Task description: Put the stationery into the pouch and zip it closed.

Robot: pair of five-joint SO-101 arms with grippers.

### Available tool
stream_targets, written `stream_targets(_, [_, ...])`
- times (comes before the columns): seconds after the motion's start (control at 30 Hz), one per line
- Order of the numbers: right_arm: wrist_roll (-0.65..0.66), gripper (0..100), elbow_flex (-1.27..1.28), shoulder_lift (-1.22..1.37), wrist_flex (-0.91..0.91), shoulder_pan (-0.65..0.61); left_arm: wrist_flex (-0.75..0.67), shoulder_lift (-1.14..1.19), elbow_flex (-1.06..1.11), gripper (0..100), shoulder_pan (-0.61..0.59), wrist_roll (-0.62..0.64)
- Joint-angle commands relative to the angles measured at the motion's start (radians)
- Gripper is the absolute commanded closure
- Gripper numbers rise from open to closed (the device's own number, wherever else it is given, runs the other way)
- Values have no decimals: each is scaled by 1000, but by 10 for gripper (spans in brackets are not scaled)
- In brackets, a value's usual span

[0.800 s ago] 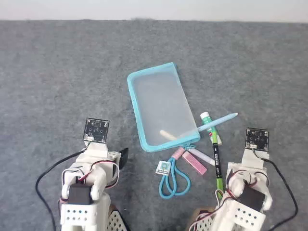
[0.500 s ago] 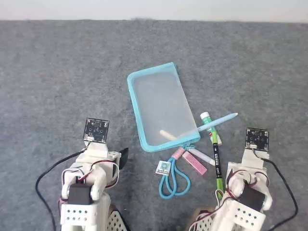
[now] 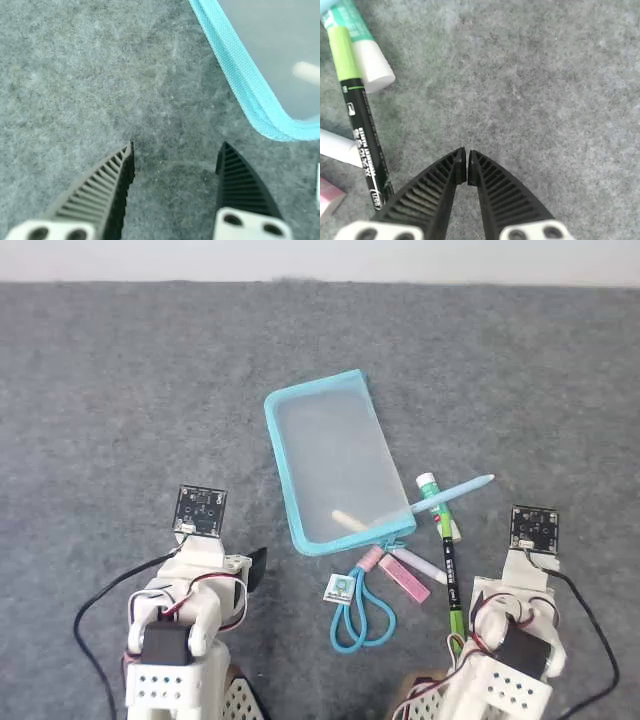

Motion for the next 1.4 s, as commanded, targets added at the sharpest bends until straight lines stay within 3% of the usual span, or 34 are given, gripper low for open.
stream_targets(0.0, [11,991,18,-22,5,12,3,-20,-8,746,-6,-2])
stream_targets(0.2, [6,990,18,-22,5,-27,3,-20,-8,746,-6,-2])
stream_targets(0.47, [11,990,18,-22,-10,-372,3,-20,-8,746,-6,-2])
stream_targets(0.7, [12,990,-3,-22,-291,-602,3,-20,-8,746,-6,-2])
stream_targets(0.8, [28,989,-54,-21,-294,-697,3,-20,-8,746,-6,-2])
stream_targets(1.0, [28,989,-221,-1,-240,-684,3,-20,-8,746,-6,-2])
stream_targets(1.2, [23,989,-407,328,-292,-682,3,-20,-8,746,-6,-2])
stream_targets(1.37, [-86,989,-664,788,-315,-734,3,-20,-8,746,-6,-2])
